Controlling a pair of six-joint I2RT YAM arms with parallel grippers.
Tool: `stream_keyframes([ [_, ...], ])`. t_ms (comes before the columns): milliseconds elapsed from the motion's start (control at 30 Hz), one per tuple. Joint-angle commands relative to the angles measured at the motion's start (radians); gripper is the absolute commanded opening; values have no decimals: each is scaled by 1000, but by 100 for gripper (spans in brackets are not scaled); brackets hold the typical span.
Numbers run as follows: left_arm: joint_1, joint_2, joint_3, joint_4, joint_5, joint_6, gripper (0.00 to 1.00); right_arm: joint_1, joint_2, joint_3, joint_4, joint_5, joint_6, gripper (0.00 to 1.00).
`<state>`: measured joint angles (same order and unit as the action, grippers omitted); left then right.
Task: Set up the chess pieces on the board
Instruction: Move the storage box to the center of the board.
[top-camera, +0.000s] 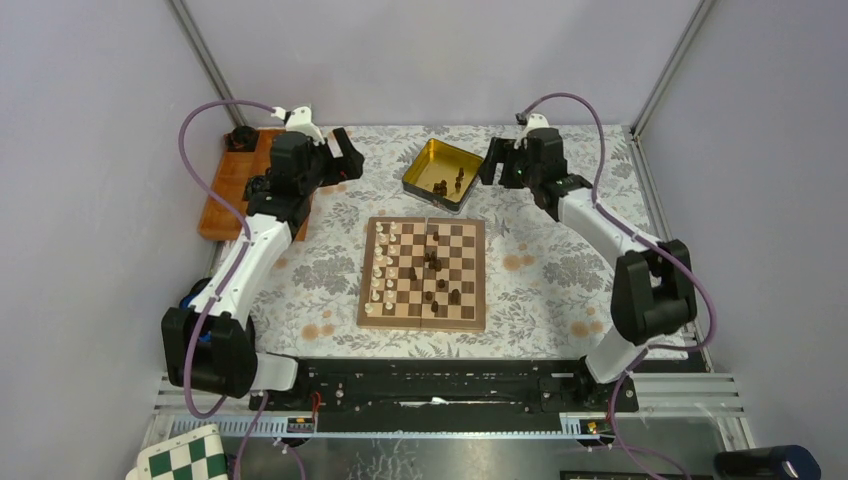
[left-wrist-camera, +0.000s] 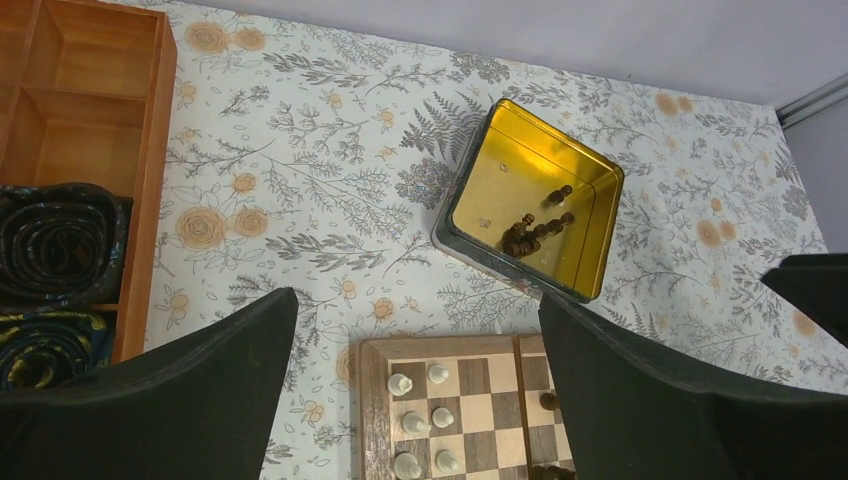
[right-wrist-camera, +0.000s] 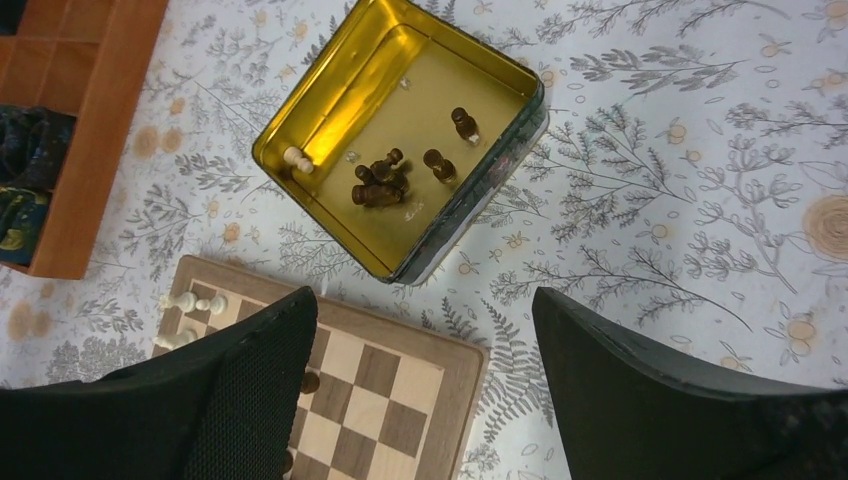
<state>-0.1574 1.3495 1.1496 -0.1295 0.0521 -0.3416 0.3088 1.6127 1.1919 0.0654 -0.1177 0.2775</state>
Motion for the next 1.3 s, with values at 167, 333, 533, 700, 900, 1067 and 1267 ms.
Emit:
stream_keyframes([
  [167, -17, 26, 40, -11, -14, 3, 99, 66, 258, 299, -236, 75, -3, 80],
  [333, -31, 28, 19, -12, -16, -5, 99, 101, 396, 443, -339, 174, 17, 79],
  [533, -48, 27, -8, -8, -13, -11, 99, 127, 526, 576, -404, 232, 33, 73],
  [700, -56, 18, -30, -1, -7, -9, 99, 140, 621, 681, -458, 274, 39, 65],
  [900, -60, 8, -50, 10, -1, -11, 99, 147, 707, 778, -509, 309, 39, 55],
  [1067, -60, -1, -65, 16, -7, -4, 99, 147, 753, 846, -541, 345, 18, 43],
  [1267, -60, 4, -78, 21, -9, -2, 99, 145, 764, 871, -533, 412, -9, 29],
])
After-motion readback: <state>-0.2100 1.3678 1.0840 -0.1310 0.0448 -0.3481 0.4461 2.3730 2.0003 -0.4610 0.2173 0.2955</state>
